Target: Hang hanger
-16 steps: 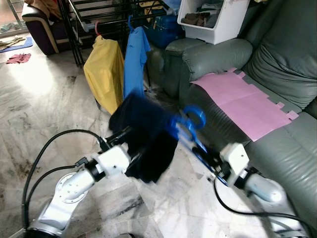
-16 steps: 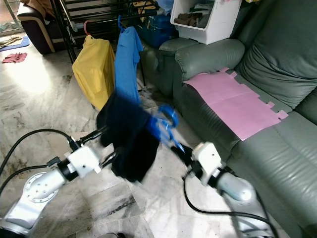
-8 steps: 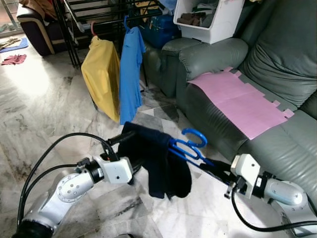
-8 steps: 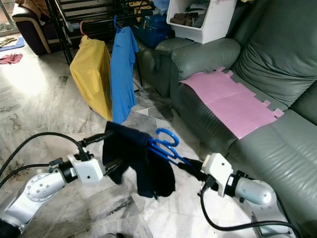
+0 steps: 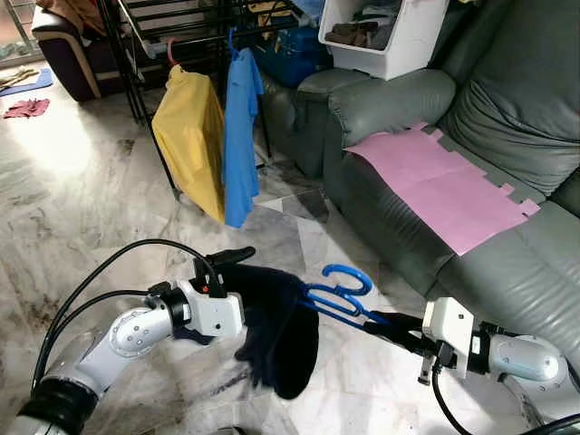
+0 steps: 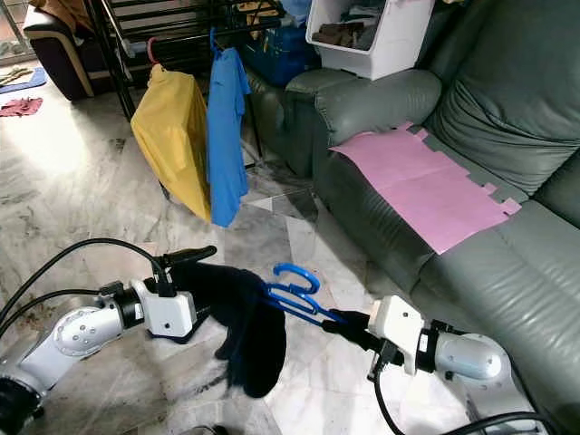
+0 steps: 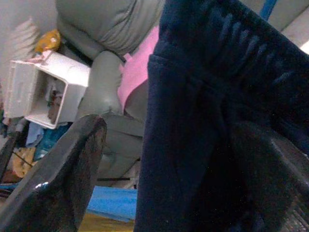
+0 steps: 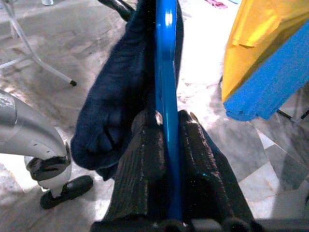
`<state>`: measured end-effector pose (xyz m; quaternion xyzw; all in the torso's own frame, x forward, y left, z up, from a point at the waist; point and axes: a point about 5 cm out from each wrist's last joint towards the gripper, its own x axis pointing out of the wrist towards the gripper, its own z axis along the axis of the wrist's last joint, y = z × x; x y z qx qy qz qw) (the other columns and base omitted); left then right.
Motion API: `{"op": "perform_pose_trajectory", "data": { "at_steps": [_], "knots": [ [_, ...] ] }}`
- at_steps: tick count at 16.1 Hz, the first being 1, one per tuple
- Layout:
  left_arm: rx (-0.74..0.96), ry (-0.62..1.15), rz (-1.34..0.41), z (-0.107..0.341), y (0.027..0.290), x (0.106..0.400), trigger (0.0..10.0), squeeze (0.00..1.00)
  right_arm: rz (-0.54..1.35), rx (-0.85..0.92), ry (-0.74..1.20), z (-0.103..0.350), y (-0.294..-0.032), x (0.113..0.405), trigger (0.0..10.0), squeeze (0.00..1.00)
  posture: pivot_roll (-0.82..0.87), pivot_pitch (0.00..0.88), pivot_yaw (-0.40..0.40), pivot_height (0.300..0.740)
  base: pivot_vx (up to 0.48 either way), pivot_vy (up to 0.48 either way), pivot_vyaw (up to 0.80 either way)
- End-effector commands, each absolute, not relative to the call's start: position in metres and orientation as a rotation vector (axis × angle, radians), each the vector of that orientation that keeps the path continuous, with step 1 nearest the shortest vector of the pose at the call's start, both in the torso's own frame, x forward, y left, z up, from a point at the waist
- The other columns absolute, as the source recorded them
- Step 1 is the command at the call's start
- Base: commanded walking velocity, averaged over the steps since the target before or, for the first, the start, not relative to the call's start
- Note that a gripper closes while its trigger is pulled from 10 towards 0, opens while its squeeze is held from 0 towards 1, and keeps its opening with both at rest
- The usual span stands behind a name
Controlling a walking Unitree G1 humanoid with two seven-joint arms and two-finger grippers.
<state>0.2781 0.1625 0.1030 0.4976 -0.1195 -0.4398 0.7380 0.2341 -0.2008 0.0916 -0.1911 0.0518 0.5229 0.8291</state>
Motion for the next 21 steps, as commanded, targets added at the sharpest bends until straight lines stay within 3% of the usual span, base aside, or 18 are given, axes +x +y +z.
{"op": "perform_pose_trajectory", "data": {
  "at_steps": [1,2,3,4,7,8,9,10,11,21],
  "knots": [
    [1.133,-0.248,-0.999,0.101,0.165,0.279,10.0,1.00,1.163,-0.441,0.053,0.102,-0.196,0.235,10.0,0.00,0.01,0.083,0.000,0.740,0.000,0.000,0.00],
    [1.160,-0.213,-1.014,0.096,0.168,0.280,10.0,1.00,1.180,-0.450,0.054,0.102,-0.195,0.235,10.0,0.00,0.01,0.081,-0.002,0.740,0.000,0.000,0.00],
    [1.188,-0.142,-1.044,0.090,0.173,0.283,10.0,0.61,1.193,-0.458,0.057,0.102,-0.195,0.236,10.0,0.00,0.01,0.081,-0.002,0.740,0.000,0.000,0.00],
    [1.183,-0.105,-1.092,0.088,0.175,0.283,10.0,0.00,1.201,-0.473,0.059,0.100,-0.194,0.237,10.0,0.00,0.01,0.080,-0.003,0.740,0.000,0.000,0.00],
    [1.196,-0.081,-1.153,0.091,0.176,0.290,10.0,0.00,1.203,-0.471,0.058,0.097,-0.192,0.236,10.0,0.00,0.01,0.079,-0.005,0.740,0.000,0.000,0.00],
    [1.201,-0.061,-1.170,0.093,0.178,0.292,6.4,0.00,1.205,-0.474,0.060,0.095,-0.192,0.235,10.0,0.00,0.01,0.079,-0.005,0.740,0.000,0.000,0.00],
    [1.217,-0.038,-1.176,0.094,0.182,0.296,4.4,0.00,1.207,-0.479,0.063,0.094,-0.193,0.234,10.0,0.00,0.01,0.079,-0.005,0.740,0.000,0.000,0.00],
    [1.226,-0.007,-1.192,0.095,0.185,0.299,1.4,0.00,1.207,-0.483,0.061,0.094,-0.193,0.234,10.0,0.00,0.01,0.079,-0.005,0.740,0.000,0.000,0.00],
    [1.233,0.029,-1.202,0.094,0.188,0.301,0.2,0.00,1.206,-0.486,0.061,0.094,-0.193,0.234,10.0,0.00,0.01,0.079,-0.005,0.740,0.000,0.000,0.00],
    [1.232,0.139,-1.240,0.103,0.192,0.317,0.0,0.00,1.201,-0.515,0.059,0.092,-0.193,0.233,10.0,0.00,-0.01,0.083,-0.003,0.740,0.000,0.000,0.00]
  ]
}}
